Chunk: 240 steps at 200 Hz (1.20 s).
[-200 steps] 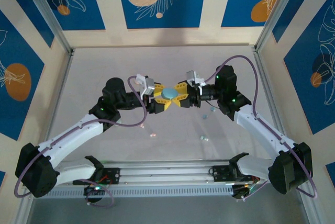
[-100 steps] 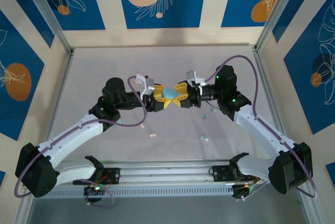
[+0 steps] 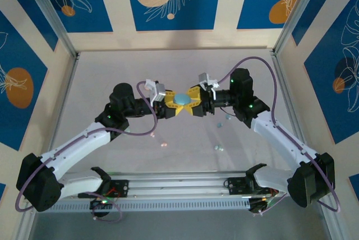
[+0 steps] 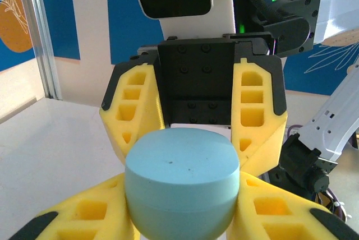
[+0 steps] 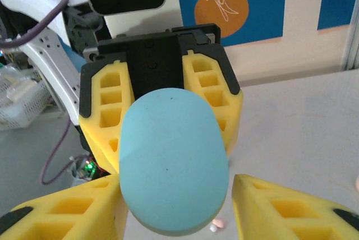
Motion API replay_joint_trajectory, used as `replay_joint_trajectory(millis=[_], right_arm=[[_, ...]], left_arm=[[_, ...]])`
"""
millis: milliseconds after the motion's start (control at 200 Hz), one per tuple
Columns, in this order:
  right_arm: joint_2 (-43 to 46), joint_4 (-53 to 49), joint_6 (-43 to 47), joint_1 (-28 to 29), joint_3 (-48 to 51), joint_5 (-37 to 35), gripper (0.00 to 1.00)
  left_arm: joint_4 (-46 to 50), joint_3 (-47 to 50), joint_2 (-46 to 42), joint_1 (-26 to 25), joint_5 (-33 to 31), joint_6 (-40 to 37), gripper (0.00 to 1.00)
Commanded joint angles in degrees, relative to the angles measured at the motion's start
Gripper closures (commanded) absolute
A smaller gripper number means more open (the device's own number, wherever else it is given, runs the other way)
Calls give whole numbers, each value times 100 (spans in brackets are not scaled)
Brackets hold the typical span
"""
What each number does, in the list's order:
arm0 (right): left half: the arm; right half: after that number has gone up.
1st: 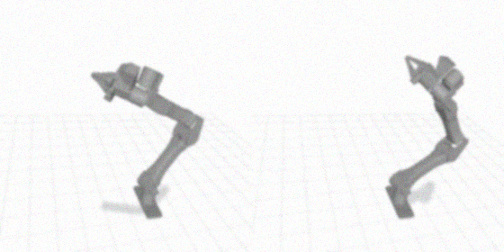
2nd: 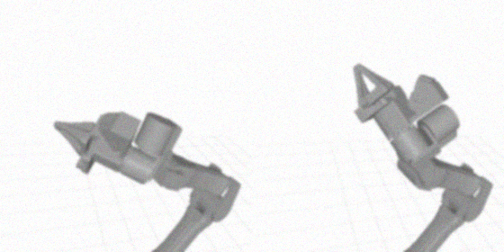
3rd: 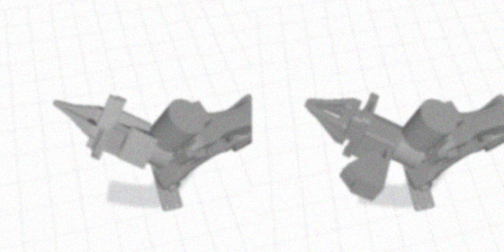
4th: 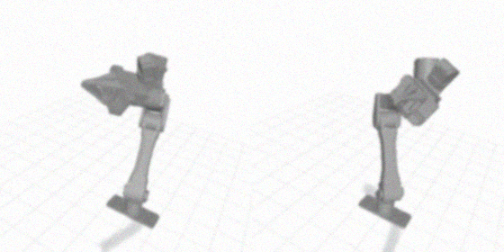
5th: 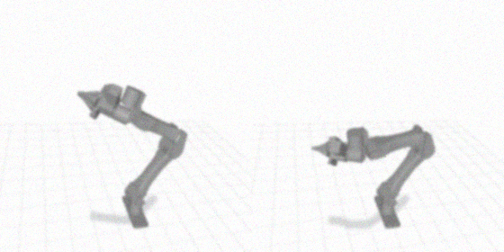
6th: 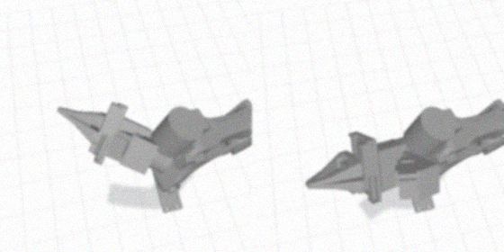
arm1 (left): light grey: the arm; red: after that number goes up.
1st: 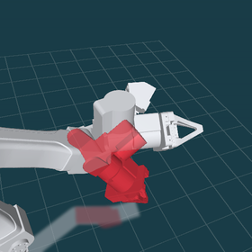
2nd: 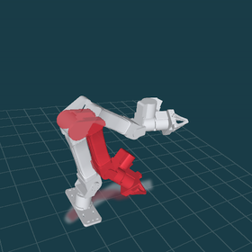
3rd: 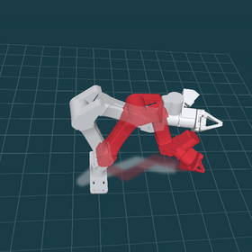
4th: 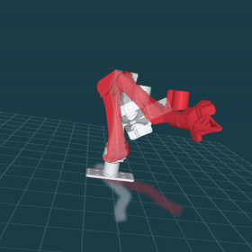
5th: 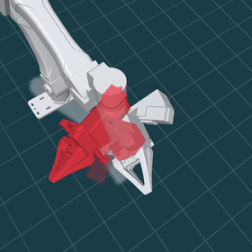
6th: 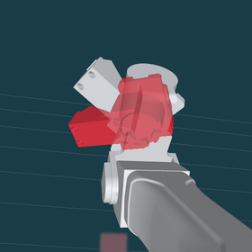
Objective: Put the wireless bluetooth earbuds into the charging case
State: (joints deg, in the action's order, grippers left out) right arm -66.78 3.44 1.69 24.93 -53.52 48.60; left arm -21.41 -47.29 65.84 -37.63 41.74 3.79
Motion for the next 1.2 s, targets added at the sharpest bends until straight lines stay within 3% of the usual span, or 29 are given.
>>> replay_joint_trajectory(millis=[0,335,585,775,990,1196], right_arm=[[-54,-188,-485,-101,-238,-176,46],[-85,-174,-1110,-264,-412,48,40],[-308,-939,-1288,-217,-831,-836,39],[-377,-1227,-1678,-216,-1120,-1084,35],[-67,-1293,-2092,-251,-1153,-1386,28],[413,-1580,-2544,-320,-1091,-2307,26]], left_arm=[[-21,58,-19,-63,275,-221,72],[23,71,-37,-87,212,-265,72],[-247,147,-68,-124,188,-122,72],[-462,310,-105,-145,36,27,72],[-891,642,-251,-148,-334,257,72],[-1211,865,-335,-148,-592,392,72]])
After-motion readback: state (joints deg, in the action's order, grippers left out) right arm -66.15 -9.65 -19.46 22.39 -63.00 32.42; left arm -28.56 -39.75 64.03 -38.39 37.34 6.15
